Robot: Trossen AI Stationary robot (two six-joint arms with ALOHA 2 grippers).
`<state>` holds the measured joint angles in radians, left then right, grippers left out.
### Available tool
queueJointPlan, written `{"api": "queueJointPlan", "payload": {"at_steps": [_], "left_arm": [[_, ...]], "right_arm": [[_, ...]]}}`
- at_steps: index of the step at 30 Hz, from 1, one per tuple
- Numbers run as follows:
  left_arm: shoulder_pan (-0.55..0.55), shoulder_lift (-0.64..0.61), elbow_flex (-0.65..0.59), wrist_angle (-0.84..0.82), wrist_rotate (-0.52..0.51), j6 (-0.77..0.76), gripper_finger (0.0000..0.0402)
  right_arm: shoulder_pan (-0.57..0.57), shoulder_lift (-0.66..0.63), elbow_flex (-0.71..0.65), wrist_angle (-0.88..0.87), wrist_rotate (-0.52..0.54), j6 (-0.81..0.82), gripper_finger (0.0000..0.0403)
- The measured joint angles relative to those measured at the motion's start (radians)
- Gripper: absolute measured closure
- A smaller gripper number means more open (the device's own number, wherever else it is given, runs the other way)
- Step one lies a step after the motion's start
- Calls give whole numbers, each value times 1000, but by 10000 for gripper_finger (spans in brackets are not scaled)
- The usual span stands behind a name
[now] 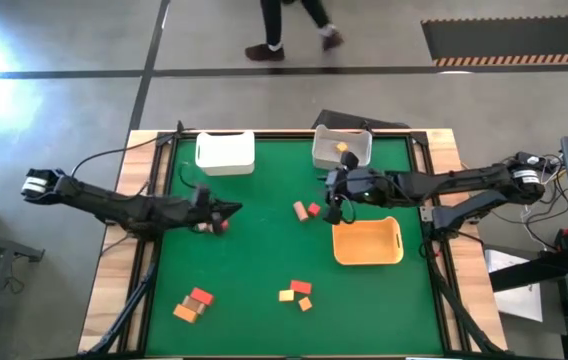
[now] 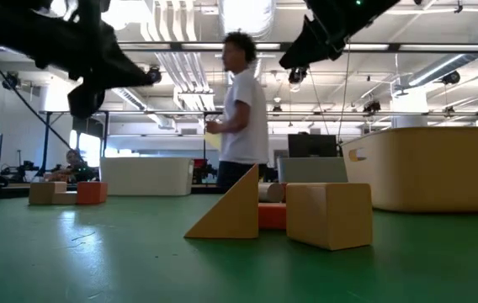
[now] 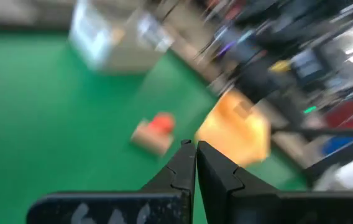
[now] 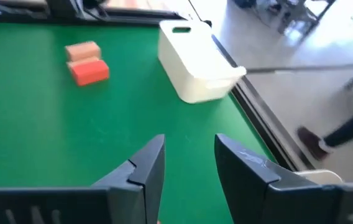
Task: Sort & place blocks by color
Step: Put the brown block into the white bin
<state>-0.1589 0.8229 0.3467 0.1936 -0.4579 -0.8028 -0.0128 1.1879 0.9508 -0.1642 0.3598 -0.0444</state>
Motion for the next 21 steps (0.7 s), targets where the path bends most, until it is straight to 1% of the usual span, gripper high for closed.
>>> {"api": "queueJointPlan", "payload": {"at_steps": [4,7,10,12,15,17,21], "left_arm": [[0,109,130,-344,21,-230,401],[-2,194,225,-566,102,-366,402],[-10,275,311,-753,180,-467,402],[-11,327,370,-912,233,-543,402],[-11,411,433,-1144,259,-646,402],[-11,457,452,-1219,256,-681,402],[-11,512,450,-1223,245,-681,402]], "right_arm": [[0,-54,-80,75,-1,-2,280],[0,-89,-113,94,-2,-9,279],[0,-114,-126,93,-4,-27,278],[0,-129,-127,94,-4,-34,280],[0,-148,-127,95,-4,-34,284],[0,-156,-130,91,-4,-34,286],[0,-167,-147,84,-40,-34,291]]}}
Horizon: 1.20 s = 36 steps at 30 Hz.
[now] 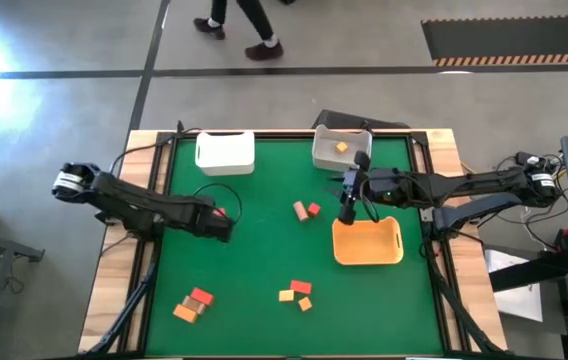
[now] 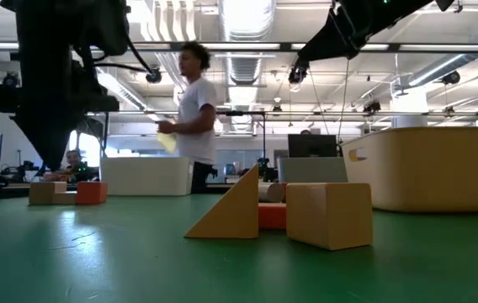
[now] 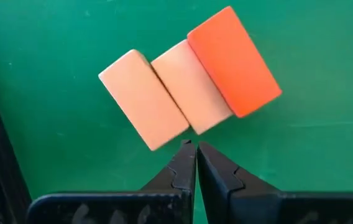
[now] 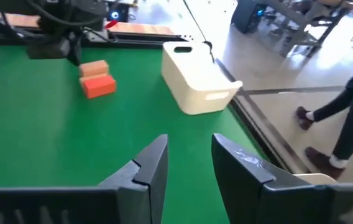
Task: Sort & place blocks by color
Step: Put the brown block into the white bin
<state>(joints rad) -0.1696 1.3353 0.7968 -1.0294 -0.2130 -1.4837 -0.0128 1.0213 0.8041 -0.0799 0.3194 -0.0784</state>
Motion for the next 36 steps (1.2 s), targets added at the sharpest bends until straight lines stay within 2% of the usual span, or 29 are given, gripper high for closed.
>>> {"api": "queueJointPlan", "payload": {"at_steps": [3,6,10,15,21,28,32,36], "left_arm": [[0,22,-9,-10,0,-16,395],[0,24,-15,-7,-11,-88,368],[3,23,-19,-8,-85,-160,307],[16,26,-33,-11,-89,-176,225],[18,25,-100,-8,-92,-238,170],[18,25,-164,53,-96,-239,178],[18,25,-210,127,-101,-239,209],[17,22,-229,160,-107,-239,262]], "right_arm": [[0,-1,-3,1,-14,6,296],[0,-1,-3,0,-15,10,299],[0,-1,-3,-15,-15,8,304],[0,-1,-3,-34,-15,7,307],[0,-1,-4,-38,-14,7,303],[0,-1,-4,-38,-14,7,311],[0,-1,-4,-38,-13,11,311],[0,-1,-5,-38,-14,26,308]]}}
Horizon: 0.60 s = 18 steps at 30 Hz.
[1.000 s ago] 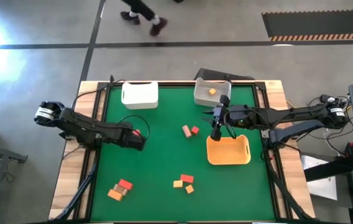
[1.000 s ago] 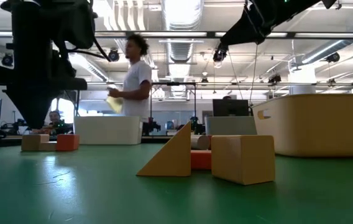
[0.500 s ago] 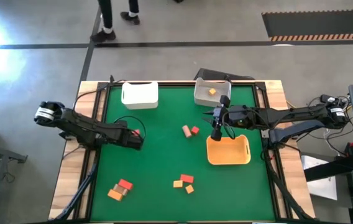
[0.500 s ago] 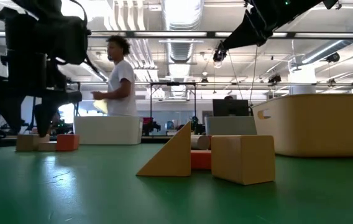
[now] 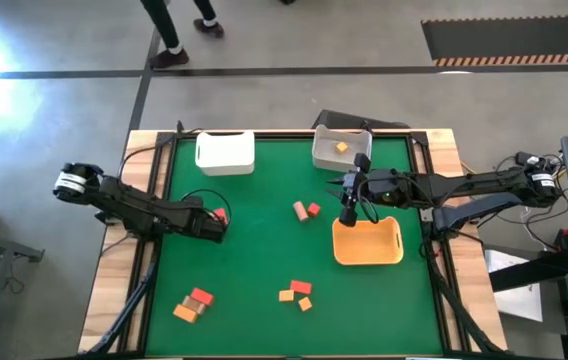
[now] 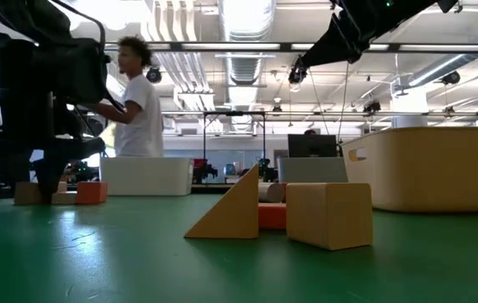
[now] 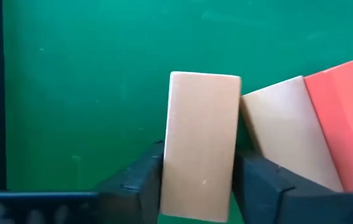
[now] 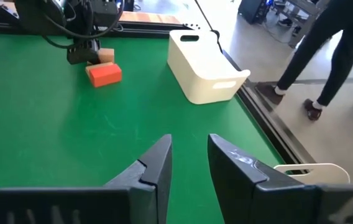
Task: Sort & place blocks by color
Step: Put the brown block into the white bin
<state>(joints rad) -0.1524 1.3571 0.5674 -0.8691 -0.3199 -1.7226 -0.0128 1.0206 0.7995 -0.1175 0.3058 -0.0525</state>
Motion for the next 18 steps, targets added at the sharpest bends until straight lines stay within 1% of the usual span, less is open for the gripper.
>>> {"api": "queueJointPlan", "payload": {"at_steps": [2,9,13,18], "left_arm": [[0,-1,1,-4,-2,0,285],[0,-5,20,-32,-23,13,285],[0,-13,60,-80,-43,65,285],[0,-37,141,-139,-107,165,285]], "right_arm": [[0,0,-2,0,0,0,308],[0,0,-3,0,0,0,317],[0,0,-8,-1,0,1,321],[0,0,-10,0,0,1,319]]}}
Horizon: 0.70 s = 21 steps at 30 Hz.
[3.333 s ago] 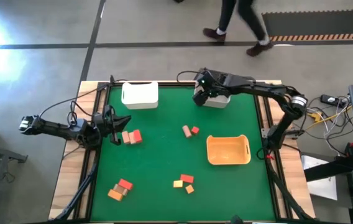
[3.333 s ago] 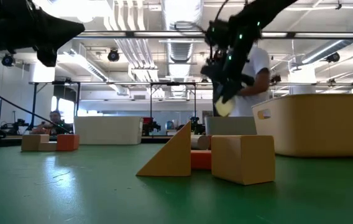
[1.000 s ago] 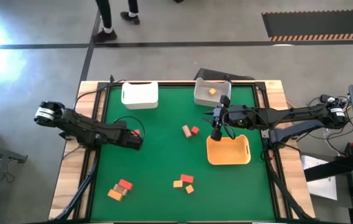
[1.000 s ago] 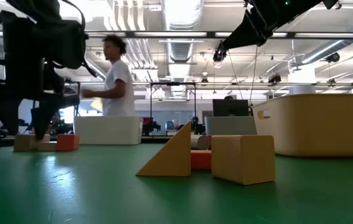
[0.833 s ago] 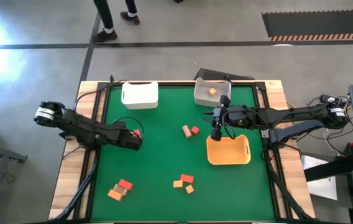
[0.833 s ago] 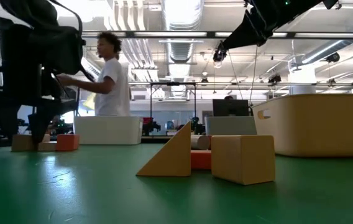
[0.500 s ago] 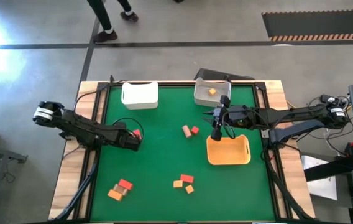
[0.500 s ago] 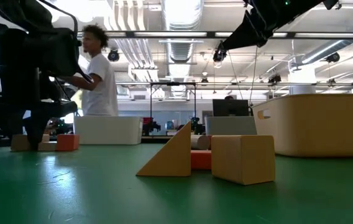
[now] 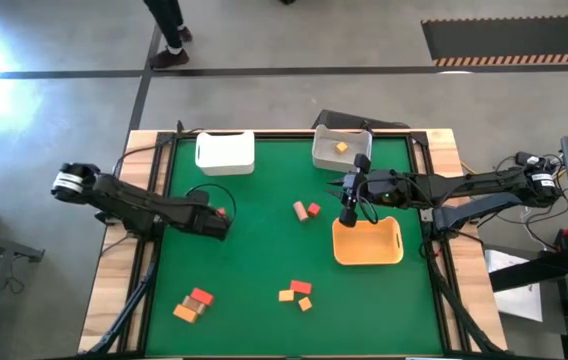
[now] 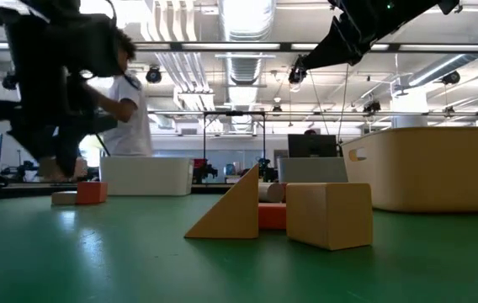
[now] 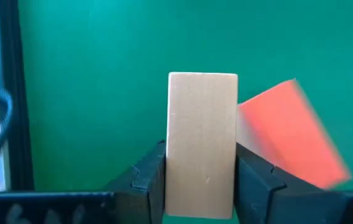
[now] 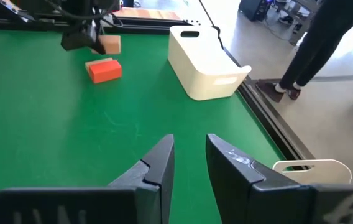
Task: Sort & place blocks by color
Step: Put the brown block into the white bin
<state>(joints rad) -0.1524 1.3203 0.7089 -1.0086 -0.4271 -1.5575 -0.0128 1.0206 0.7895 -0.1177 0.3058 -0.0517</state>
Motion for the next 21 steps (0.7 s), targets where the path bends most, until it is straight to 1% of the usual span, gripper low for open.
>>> {"api": "queueJointPlan", "payload": {"at_steps": [5,8,10,14,18,21], "left_arm": [[4,-38,90,-13,-62,172,285],[27,-62,150,-23,-66,325,285],[61,-73,196,-38,-69,429,285],[169,-79,295,-32,-60,701,285],[313,-61,385,-25,-27,973,285],[425,-41,425,-10,8,1172,285]], "right_arm": [[0,0,0,0,0,0,317],[0,0,0,0,0,0,317],[0,0,0,1,0,0,316],[0,0,0,4,0,0,316],[0,0,0,4,0,0,316],[0,0,0,4,0,0,316]]}}
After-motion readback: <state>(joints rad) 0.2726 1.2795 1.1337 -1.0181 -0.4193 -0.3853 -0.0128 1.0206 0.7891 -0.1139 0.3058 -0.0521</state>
